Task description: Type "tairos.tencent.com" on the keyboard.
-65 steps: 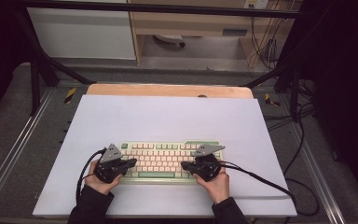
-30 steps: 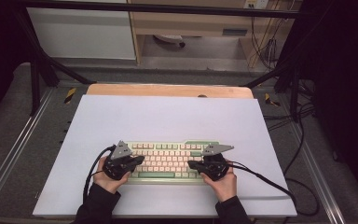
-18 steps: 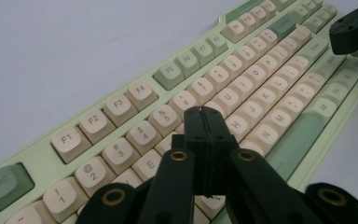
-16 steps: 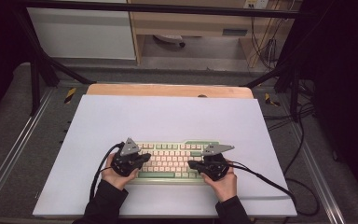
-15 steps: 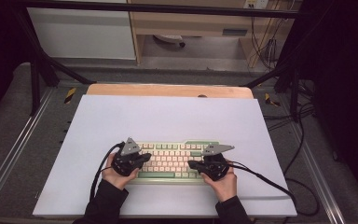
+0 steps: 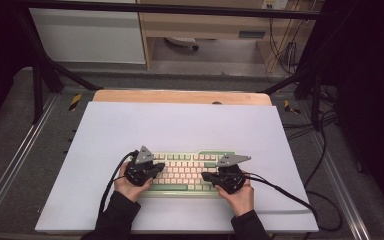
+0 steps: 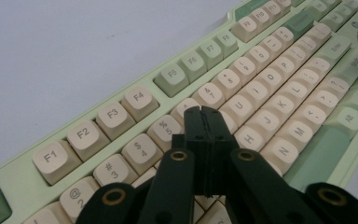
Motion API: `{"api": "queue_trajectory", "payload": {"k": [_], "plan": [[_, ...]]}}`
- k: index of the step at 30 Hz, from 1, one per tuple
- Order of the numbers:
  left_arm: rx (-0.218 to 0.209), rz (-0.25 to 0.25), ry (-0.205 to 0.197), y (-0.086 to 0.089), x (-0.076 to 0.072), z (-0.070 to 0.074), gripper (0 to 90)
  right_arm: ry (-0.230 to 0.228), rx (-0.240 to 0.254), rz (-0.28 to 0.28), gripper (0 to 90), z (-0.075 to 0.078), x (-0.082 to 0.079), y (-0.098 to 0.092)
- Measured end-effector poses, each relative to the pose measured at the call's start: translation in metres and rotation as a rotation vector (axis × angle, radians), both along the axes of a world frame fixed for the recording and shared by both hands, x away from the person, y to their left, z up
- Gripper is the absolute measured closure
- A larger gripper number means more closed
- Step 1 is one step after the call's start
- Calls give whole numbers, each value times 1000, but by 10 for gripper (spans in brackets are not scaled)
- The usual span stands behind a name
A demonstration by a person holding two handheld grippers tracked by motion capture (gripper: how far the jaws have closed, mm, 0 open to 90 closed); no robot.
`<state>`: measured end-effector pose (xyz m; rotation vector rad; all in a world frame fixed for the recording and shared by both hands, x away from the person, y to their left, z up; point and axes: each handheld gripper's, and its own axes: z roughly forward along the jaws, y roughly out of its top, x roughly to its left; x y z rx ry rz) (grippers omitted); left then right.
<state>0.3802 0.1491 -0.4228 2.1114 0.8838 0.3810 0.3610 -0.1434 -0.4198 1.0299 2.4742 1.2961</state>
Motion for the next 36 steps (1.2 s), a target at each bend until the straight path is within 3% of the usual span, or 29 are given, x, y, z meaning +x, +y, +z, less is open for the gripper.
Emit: {"api": "queue_trajectory", "payload": {"k": [19,36], "plan": [[16,-15,3,-5,1,-8,898,3,-3,-1,900,0,0,0],[-6,-35,-15,3,-10,4,899,-3,-1,0,900,1,0,0]]}}
